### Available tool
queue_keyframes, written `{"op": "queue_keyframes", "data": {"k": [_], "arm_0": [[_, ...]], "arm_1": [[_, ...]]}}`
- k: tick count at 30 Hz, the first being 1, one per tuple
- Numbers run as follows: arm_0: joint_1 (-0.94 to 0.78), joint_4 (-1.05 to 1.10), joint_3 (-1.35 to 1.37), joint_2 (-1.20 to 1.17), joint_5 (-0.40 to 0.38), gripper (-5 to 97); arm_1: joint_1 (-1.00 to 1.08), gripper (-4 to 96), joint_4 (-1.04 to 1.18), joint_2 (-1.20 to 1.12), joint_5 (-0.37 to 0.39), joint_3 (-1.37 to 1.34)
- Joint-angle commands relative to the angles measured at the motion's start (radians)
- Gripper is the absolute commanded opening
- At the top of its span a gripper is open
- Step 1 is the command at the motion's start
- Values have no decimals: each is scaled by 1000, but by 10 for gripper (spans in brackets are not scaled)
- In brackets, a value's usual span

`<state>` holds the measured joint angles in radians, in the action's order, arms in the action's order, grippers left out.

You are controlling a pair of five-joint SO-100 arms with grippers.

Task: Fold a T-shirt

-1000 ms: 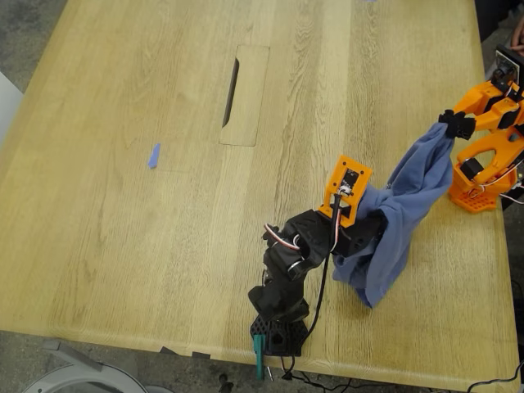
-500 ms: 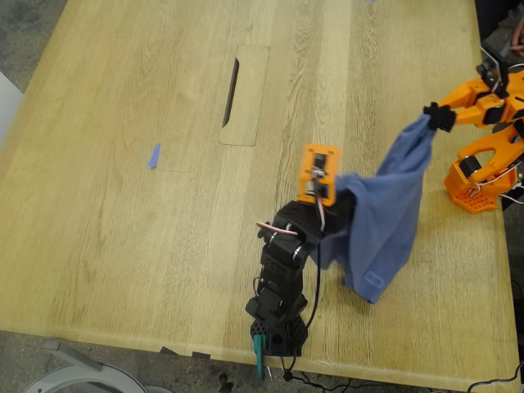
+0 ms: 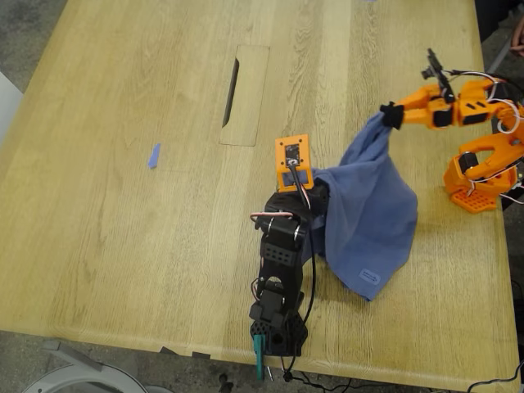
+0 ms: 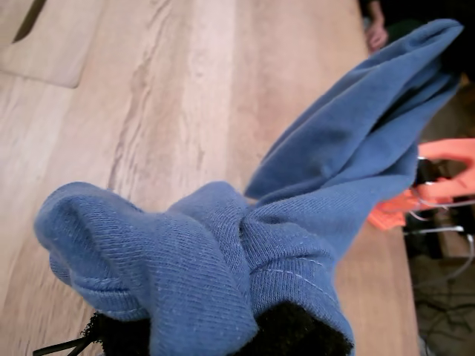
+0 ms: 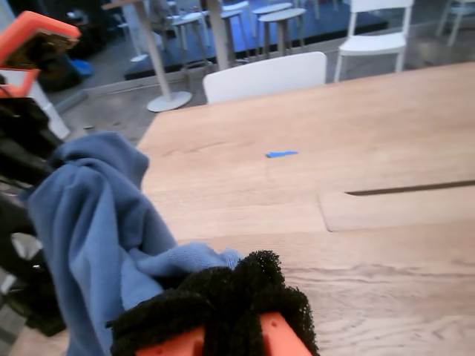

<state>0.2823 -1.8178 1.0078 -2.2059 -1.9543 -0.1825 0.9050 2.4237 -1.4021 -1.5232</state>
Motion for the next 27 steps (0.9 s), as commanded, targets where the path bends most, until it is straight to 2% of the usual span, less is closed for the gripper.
{"op": "queue_keyframes", "data": {"k": [1, 6, 17, 27], "arm_0": [[-72, -21, 25, -3, 18, -3], [-163, 21, 87, -11, 32, -3], [-311, 336, 279, 51, 32, -3], [-448, 663, 511, 58, 32, -3]], "arm_1": [[48, 0, -41, -9, -9, -14], [120, 0, -57, -40, -14, -41], [224, 0, -201, -190, -18, -72], [324, 0, -394, -255, -20, -259]]}}
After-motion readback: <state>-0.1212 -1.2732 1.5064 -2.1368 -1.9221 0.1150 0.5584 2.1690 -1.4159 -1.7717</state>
